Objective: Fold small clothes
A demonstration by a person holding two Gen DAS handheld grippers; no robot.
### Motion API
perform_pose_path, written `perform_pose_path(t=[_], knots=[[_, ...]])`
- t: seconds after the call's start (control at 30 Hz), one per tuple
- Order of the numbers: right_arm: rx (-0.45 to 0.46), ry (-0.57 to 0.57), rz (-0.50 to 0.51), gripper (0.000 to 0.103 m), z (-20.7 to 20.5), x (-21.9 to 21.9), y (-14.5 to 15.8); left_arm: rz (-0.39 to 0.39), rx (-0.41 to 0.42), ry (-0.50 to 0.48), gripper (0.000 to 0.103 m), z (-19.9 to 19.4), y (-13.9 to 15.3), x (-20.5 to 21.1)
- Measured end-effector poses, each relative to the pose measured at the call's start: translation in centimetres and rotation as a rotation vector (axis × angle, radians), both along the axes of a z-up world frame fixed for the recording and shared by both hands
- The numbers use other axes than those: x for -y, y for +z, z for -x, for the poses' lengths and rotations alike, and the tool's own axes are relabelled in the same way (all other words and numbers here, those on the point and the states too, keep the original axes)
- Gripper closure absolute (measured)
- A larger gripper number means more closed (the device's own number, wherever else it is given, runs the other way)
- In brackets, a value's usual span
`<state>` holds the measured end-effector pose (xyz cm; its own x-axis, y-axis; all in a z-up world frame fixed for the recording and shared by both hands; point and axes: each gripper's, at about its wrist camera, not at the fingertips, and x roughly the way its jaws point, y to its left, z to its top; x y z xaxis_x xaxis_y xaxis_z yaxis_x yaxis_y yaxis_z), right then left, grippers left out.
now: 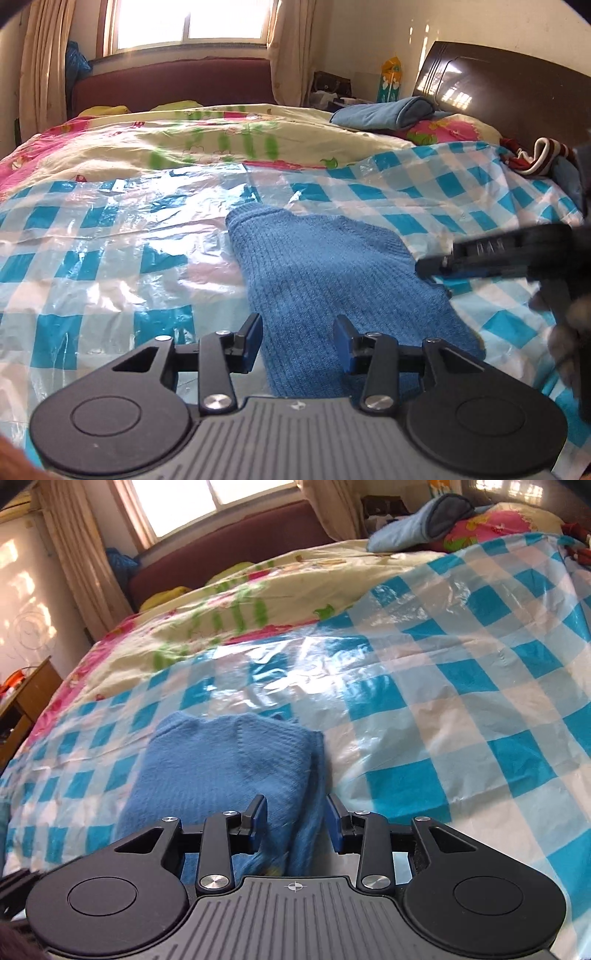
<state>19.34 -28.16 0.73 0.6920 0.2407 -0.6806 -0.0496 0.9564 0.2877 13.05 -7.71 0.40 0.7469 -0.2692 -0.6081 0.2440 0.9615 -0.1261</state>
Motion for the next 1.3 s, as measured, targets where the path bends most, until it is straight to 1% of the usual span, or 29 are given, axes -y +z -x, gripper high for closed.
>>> perform_pose_path(t=[0.1, 0.13, 0.2, 0.23, 0.3, 0.4, 0.53, 0.67, 0.77, 0.9, 1.0, 1.1, 1.17, 1.3], knots=[[-0.008, 0.038, 0.004, 0.069, 2.2, -1.0, 0.1, 0.01, -0.021, 0.005, 0.056, 0.8, 0.0, -0.1], [-0.018, 0.047, 0.012, 0.069, 3.0, -1.2, -0.1, 0.012, -0.04, 0.01, 0.055, 1.1, -0.3, -0.1], [-0.06, 0.046, 0.048, 0.069, 4.4, -1.7, -0.9, 0.008, -0.084, 0.017, 0.055, 1.6, -1.0, -0.1], [-0.087, 0.041, 0.049, 0.069, 4.9, -1.7, -1.5, 0.005, -0.109, 0.02, 0.055, 2.0, -1.5, -0.1], [-0.12, 0.02, 0.006, 0.069, 6.1, -1.3, -2.0, 0.003, -0.146, 0.019, 0.055, 2.7, -2.0, -0.1], [-0.102, 0.001, -0.01, 0.069, 8.1, -0.9, -1.0, 0.012, -0.165, 0.019, 0.055, 4.0, -2.2, -0.2], [-0.093, 0.005, 0.02, 0.066, 10.6, -1.1, -0.4, 0.004, -0.17, 0.007, 0.055, 5.3, -1.9, 0.2], [-0.099, -0.011, 0.005, 0.066, 12.7, -1.3, -0.6, -0.003, -0.176, 0.008, 0.049, 6.0, -1.5, 0.6], [-0.084, -0.02, -0.003, 0.066, 14.0, -1.6, -0.5, -0.004, -0.185, 0.006, 0.046, 6.4, -1.3, 0.8], [-0.063, -0.011, 0.027, 0.063, 14.8, -2.5, 0.1, 0.003, -0.186, 0.005, 0.045, 7.0, -1.1, 0.8], [-0.033, -0.008, 0.032, 0.062, 15.5, -2.8, 0.9, 0.015, -0.17, 0.005, 0.045, 7.4, -0.4, 0.6], [-0.013, -0.007, 0.025, 0.059, 16.0, -2.9, 1.8, 0.028, -0.152, 0.005, 0.043, 7.8, 0.5, 0.4], [0.001, -0.007, 0.021, 0.059, 16.4, -3.0, 2.4, 0.036, -0.139, 0.007, 0.04, 8.2, 1.1, 0.3], [0.028, -0.008, 0.008, 0.058, 17.1, -3.0, 3.8, 0.031, -0.12, 0.005, 0.038, 8.9, 2.2, 0.3]])
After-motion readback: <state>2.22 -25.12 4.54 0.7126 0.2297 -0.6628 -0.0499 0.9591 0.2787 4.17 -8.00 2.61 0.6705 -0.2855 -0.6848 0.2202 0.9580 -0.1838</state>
